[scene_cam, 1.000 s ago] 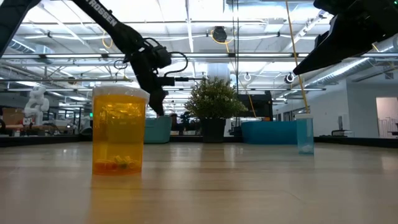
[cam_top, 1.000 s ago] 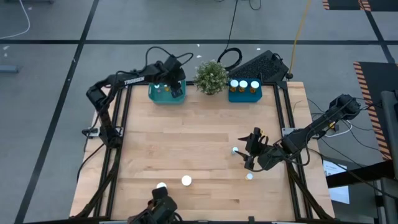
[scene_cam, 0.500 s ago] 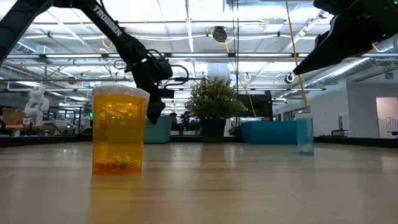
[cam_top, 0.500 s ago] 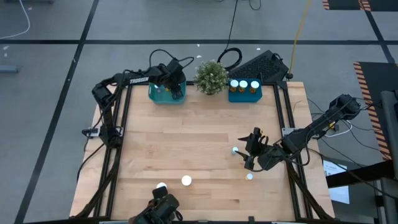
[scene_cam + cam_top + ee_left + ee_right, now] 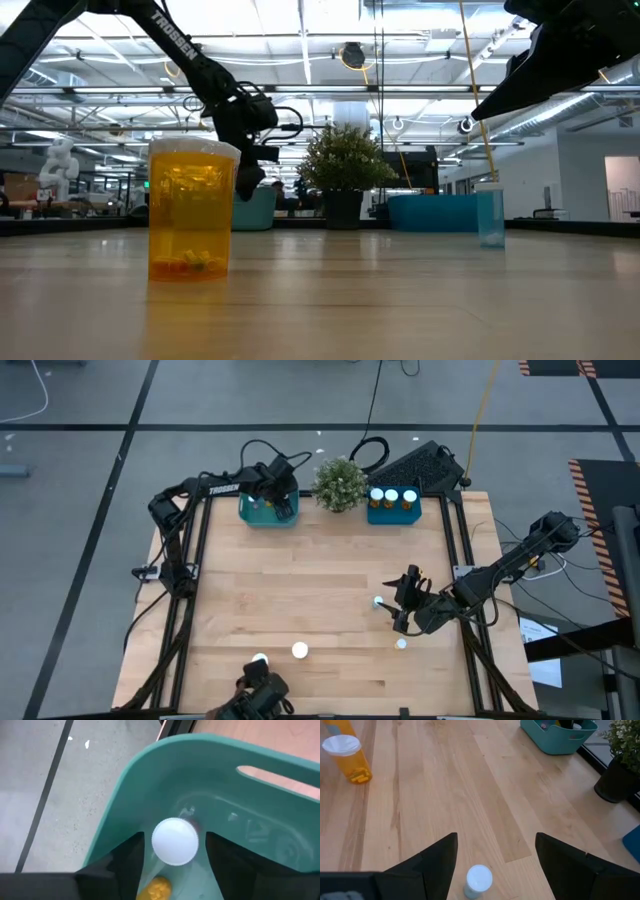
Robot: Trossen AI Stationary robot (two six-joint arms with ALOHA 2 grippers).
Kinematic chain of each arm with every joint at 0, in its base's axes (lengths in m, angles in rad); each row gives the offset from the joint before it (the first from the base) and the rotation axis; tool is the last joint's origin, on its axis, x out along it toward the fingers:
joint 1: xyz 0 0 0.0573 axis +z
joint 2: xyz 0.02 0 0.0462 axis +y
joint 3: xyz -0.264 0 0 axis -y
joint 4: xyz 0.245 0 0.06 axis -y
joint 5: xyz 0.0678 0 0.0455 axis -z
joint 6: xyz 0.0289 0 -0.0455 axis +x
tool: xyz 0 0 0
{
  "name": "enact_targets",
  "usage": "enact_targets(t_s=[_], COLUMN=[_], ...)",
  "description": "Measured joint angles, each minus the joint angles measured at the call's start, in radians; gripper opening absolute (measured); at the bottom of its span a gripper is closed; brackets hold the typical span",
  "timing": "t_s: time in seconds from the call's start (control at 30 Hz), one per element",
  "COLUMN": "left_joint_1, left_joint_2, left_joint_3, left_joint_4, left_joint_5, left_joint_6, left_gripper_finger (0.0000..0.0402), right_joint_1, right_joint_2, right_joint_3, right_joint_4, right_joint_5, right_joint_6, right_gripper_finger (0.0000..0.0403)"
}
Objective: Pick and place medicine bottles into bin by pill shape (circle, oval)
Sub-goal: Put the small blue pill bottle into the green bin
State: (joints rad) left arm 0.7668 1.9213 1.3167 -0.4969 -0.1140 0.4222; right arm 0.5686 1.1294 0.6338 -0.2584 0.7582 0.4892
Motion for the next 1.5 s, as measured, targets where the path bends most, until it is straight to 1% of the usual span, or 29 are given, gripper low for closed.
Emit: enact_targets(t_s=[0.13, 0.2, 0.3, 0.43, 0.7, 0.77, 0.83, 0.93, 1.03, 1.13, 1.3, 1.5], left_joint_1=[-0.012, -0.017, -0.029, -0.04, -0.062, -0.077, -0.096, -0.136, -0.196, -0.261, -0.372, -0.481], left_joint_2=[-0.005, -0.009, -0.028, -0.076, -0.214, -0.255, -0.296, -0.356, -0.419, -0.485, -0.593, -0.671], left_joint_3=[0.0, 0.0, 0.0, 0.0, 0.0, 0.0, 0.0, -0.005, -0.047, -0.123, -0.256, -0.362], left_joint_4=[0.0, -0.009, -0.018, -0.044, -0.126, -0.15, -0.182, -0.208, -0.199, -0.181, -0.092, -0.021], left_joint_5=[-0.021, -0.045, -0.052, -0.072, -0.089, -0.087, -0.058, -0.015, -0.009, -0.008, -0.012, -0.016], left_joint_6=[-0.005, -0.005, -0.005, -0.017, -0.05, -0.067, -0.086, -0.106, -0.119, -0.142, -0.184, -0.238], left_gripper_finger=[0.023, 0.0235, 0.0236, 0.0237, 0.0237, 0.0237, 0.0237, 0.0237, 0.0237, 0.0237, 0.0237, 0.0237], right_joint_1=[0.0, 0.0, 0.0, 0.0, 0.0, 0.0, 0.0, 0.001, 0.001, 0.001, 0.001, -0.013], right_joint_2=[0.0, 0.0, 0.0, 0.0, 0.0, 0.0, 0.0, 0.0, 0.0, 0.0, 0.0, 0.0], right_joint_3=[0.0, 0.0, 0.0, 0.0, 0.0, 0.0, 0.0, 0.0, 0.0, 0.0, 0.0, 0.0], right_joint_4=[0.0, 0.0, 0.0, 0.0, -0.002, -0.001, -0.002, -0.001, -0.001, -0.002, -0.015, -0.016], right_joint_5=[0.0, -0.001, -0.003, -0.003, -0.009, -0.029, -0.053, -0.057, -0.079, -0.116, -0.136, -0.19], right_joint_6=[0.002, 0.005, 0.007, 0.013, 0.025, 0.033, 0.045, 0.064, 0.078, 0.078, 0.044, 0.008], right_gripper_finger=[0.0263, 0.0263, 0.0263, 0.0263, 0.0263, 0.0263, 0.0263, 0.0263, 0.0263, 0.0263, 0.0263, 0.0263])
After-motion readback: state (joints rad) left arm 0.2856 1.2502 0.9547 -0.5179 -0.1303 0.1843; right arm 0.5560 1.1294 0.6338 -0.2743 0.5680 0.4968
